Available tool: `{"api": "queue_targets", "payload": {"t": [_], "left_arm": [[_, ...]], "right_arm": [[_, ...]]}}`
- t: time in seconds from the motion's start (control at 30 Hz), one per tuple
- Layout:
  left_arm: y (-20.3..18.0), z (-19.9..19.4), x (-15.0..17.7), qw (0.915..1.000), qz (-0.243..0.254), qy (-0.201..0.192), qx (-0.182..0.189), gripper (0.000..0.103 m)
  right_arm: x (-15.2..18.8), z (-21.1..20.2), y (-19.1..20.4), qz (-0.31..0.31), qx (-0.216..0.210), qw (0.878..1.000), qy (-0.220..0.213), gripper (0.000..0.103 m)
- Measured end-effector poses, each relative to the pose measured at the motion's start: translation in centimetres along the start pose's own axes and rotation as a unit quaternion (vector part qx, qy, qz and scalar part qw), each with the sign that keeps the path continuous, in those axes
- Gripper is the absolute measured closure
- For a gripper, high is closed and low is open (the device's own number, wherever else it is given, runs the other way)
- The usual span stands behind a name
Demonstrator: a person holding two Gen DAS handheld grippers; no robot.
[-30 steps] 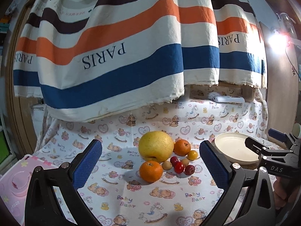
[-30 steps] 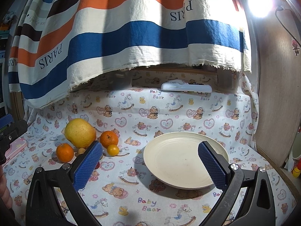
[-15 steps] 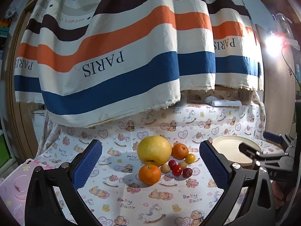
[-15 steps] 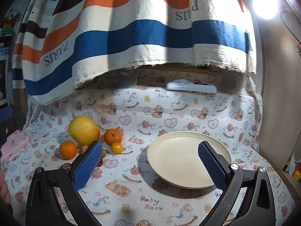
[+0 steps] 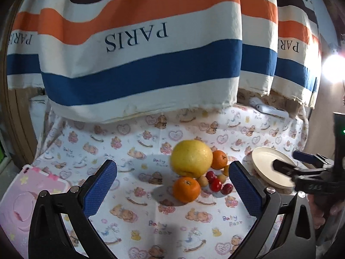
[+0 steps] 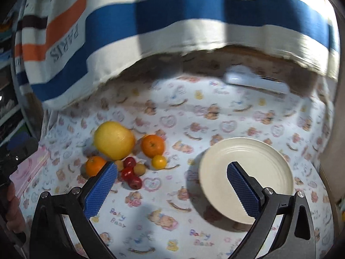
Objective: Organize fruits
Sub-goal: 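Grasp the mandarin orange with the left gripper while the right gripper grasps the dark red plum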
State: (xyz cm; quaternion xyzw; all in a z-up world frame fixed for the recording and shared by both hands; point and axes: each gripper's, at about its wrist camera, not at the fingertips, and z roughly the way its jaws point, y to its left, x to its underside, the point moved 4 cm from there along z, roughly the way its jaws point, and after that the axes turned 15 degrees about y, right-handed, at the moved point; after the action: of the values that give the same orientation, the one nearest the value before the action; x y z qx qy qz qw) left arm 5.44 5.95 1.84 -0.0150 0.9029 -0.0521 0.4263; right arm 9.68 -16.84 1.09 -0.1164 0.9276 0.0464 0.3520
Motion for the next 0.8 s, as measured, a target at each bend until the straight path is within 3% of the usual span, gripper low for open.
{"api": "queue_targets", "payload": {"t": [0.13, 0.23, 0.37, 0.6, 0.8], "left_arm": [[0.6, 0.3, -0.3, 0.9998, 0.0, 0.001, -0.02, 0.0], [1.7, 1.7, -0.4, 0.9992, -0.017, 0.031, -0.016, 0.0], [2.8, 3.8, -0.2, 0.9971, -0.031, 0.068, -0.015, 0.0], [3.2, 5.6, 0.5, 0.9929, -0.047, 0.109, 0.002, 0.0], [3.0, 6.2, 0.7, 0.9929, -0.039, 0.111, -0.017, 0.0]], "right_arm": [[-1.3, 2.2, 2.6, -0.009, -0.014, 0.999, 0.034, 0.019], [-1.6, 3.9, 3.4, 0.0, -0.027, 0.998, 0.05, 0.028], [-0.9, 6.7, 3.7, 0.017, -0.049, 0.994, 0.093, 0.05], [0.7, 9.8, 4.5, -0.009, -0.059, 0.989, 0.137, 0.067], [1.0, 10.9, 5.0, -0.01, -0.054, 0.989, 0.141, 0.069]]}}
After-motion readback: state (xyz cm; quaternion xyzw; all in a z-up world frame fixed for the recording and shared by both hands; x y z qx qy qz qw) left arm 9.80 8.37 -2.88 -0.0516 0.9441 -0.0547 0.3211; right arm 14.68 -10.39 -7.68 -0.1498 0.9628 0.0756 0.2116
